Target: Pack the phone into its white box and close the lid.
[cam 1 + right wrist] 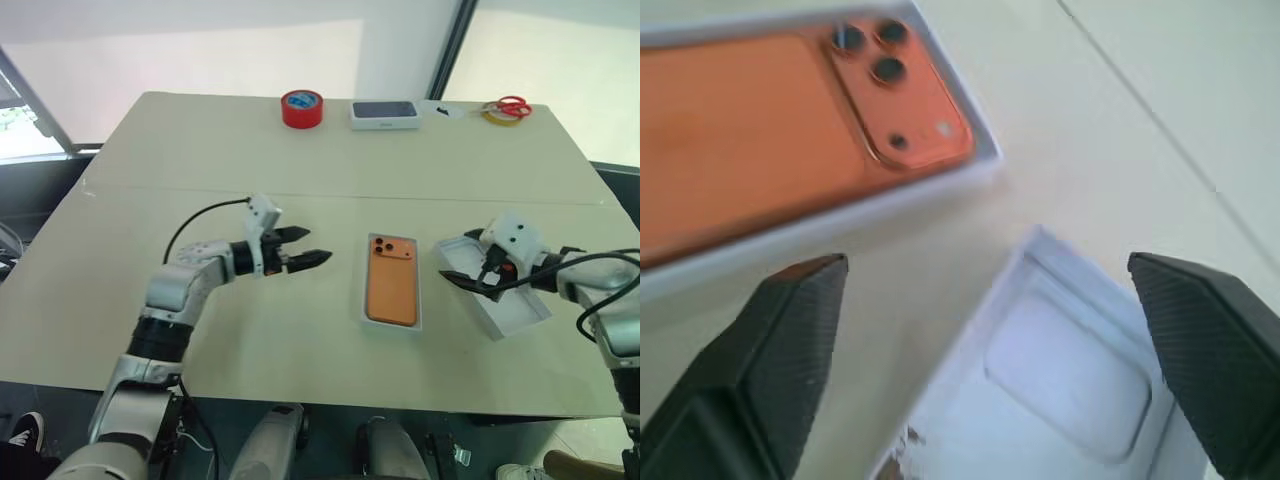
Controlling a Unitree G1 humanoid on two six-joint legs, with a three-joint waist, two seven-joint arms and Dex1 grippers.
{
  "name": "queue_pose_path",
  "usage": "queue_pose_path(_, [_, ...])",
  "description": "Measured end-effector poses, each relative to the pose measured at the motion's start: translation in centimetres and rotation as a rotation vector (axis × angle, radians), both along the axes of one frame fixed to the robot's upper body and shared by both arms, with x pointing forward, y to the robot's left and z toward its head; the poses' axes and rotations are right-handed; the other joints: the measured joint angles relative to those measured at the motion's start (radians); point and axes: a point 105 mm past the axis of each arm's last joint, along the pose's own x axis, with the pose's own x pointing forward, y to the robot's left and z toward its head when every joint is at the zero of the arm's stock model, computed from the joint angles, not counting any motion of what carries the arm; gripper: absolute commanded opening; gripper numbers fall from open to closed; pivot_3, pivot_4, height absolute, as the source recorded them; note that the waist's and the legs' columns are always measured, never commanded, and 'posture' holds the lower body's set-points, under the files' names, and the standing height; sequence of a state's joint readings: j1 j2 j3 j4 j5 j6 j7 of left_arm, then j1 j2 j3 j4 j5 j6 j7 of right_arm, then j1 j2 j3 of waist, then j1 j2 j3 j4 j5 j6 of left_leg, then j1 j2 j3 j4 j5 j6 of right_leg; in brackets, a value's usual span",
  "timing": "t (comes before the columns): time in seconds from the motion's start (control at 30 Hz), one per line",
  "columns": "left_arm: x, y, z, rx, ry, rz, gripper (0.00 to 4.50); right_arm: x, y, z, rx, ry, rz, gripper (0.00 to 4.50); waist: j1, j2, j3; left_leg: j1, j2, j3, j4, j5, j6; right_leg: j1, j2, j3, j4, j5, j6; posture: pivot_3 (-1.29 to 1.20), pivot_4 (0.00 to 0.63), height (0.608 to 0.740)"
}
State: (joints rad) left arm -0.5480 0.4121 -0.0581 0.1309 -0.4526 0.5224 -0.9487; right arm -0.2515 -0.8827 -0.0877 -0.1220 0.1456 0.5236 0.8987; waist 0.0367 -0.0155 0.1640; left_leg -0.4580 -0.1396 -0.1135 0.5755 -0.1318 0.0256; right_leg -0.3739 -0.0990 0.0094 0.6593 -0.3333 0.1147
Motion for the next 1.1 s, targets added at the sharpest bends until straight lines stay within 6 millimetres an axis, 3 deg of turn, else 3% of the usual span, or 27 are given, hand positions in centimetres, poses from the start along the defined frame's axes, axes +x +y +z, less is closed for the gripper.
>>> queue_pose_path(0.17, [-1.3,2.3,1.1,0.052,-0.234,-0.083,4.5,-0.9,0.0,-0.2,0.062,0.093,-0.167,4.42,0.002,0.002,0.001,-0.003,0.0,0.0,0.0,0.0,0.0,-0.002,0.0,0.0,0.0,0.0,-0.001,0.0,0.15,0.74])
queue_pose_path(0.3, [-1.8,4.3,0.5,0.12,-0.312,-0.104,4.5,-3.0,-0.1,-1.4,0.059,0.183,-0.225,4.42,0.003,0.002,0.001,-0.003,0.0,0.0,0.0,0.0,0.001,-0.002,-0.001,0.0,-0.001,0.0,-0.001,0.0,0.15,0.74])
queue_pose_path(0.53, [-2.7,4.6,0.2,0.138,-0.359,-0.152,4.5,-5.5,0.1,-1.8,0.129,0.365,-0.297,4.42,-0.002,0.002,0.001,-0.003,0.0,0.001,0.0,-0.001,0.001,-0.002,-0.001,0.0,-0.001,0.0,-0.001,0.0,0.15,0.74])
queue_pose_path(0.57, [-2.9,4.5,0.1,0.141,-0.359,-0.159,4.5,-5.6,-0.1,-1.9,0.124,0.378,-0.313,4.42,-0.004,-0.018,0.007,-0.007,0.0,0.004,0.003,-0.003,0.004,-0.003,-0.002,0.0,-0.003,-0.001,0.005,0.0,0.15,0.74])
queue_pose_path(0.6, [-3.0,4.5,0.1,0.141,-0.36,-0.164,4.5,-5.6,-0.2,-1.8,0.12,0.382,-0.326,4.42,0.001,0.003,0.002,-0.005,0.006,0.008,0.004,-0.002,0.004,-0.001,-0.003,-0.002,-0.001,0.0,0.002,0.0,0.15,0.74])
queue_pose_path(0.7, [-3.3,4.3,0.2,0.142,-0.367,-0.185,4.5,-4.8,0.2,-0.9,0.145,0.37,-0.335,4.42,-0.002,0.011,0.001,-0.003,0.004,0.008,0.002,-0.002,0.004,-0.003,-0.002,0.001,-0.003,0.003,0.001,0.0,0.15,0.74])
queue_pose_path(0.8, [-3.6,3.9,0.2,0.135,-0.377,-0.195,4.5,-4.8,1.0,-1.5,0.127,0.397,-0.302,3.56,-0.002,0.01,0.001,-0.003,0.005,0.008,0.002,-0.002,0.004,-0.003,-0.002,-0.001,-0.003,0.003,0.001,0.0,0.15,0.74])
queue_pose_path(0.93, [-4.3,3.5,-0.6,0.113,-0.353,-0.185,4.5,-4.5,0.8,-2.4,0.116,0.41,-0.316,1.72,-0.003,0.01,0.001,-0.004,0.005,0.008,0.002,-0.002,0.004,-0.003,-0.002,0.0,-0.003,0.004,0.003,0.0,0.15,0.74])
queue_pose_path(1.03, [-4.8,3.3,-0.4,0.099,-0.354,-0.181,4.5,-3.9,0.2,-2.4,0.11,0.395,-0.346,0.02,-0.004,0.01,0.001,-0.003,0.005,0.008,0.003,-0.002,0.004,-0.002,-0.002,0.0,-0.003,0.004,0.003,0.0,0.15,0.74])
queue_pose_path(1.1, [-5.1,3.4,-0.6,0.101,-0.345,-0.171,4.5,-3.8,0.5,-2.4,0.108,0.39,-0.334,0.02,-0.008,0.01,0.001,-0.003,0.005,0.008,0.003,-0.002,0.004,-0.002,-0.002,0.0,-0.003,0.003,0.002,0.0,0.15,0.74])
